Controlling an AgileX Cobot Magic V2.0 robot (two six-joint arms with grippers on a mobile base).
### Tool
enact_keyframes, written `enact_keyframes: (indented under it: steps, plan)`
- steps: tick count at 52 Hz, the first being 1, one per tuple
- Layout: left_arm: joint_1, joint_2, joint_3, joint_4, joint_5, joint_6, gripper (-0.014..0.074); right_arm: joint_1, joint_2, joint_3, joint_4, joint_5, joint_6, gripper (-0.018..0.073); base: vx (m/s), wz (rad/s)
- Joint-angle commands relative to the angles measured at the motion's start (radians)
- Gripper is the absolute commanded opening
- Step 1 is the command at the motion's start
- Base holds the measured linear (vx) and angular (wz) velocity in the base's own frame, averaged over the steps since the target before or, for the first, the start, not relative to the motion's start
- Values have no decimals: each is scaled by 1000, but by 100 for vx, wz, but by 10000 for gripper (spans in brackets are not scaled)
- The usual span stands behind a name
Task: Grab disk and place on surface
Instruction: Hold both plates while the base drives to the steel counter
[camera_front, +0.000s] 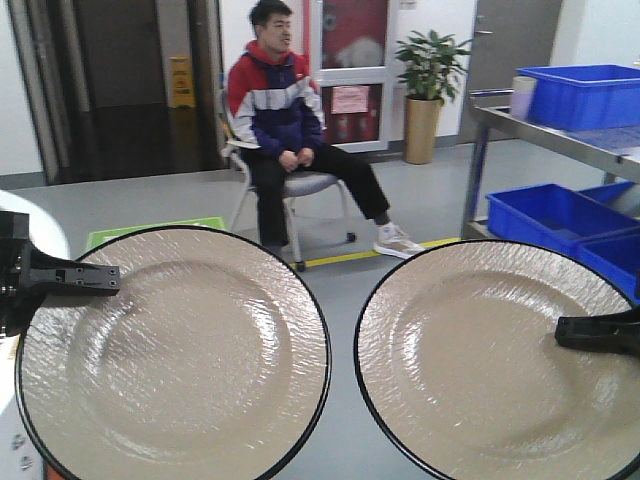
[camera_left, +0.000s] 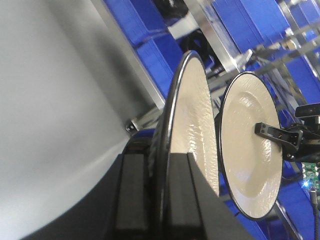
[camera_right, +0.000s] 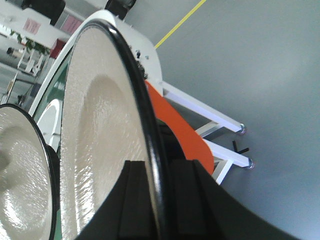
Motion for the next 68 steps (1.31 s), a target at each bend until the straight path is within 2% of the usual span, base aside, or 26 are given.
enact_keyframes:
  steps: [1, 68]
  plan:
    - [-3, -34, -31, -145, -3, -16, -5, -3, -36, -31, 125, 13, -1, -9, 0, -37]
    - [-3, -34, -31, -145, -3, -16, -5, -3, -36, -31, 125, 13, -1, -9, 9, -11]
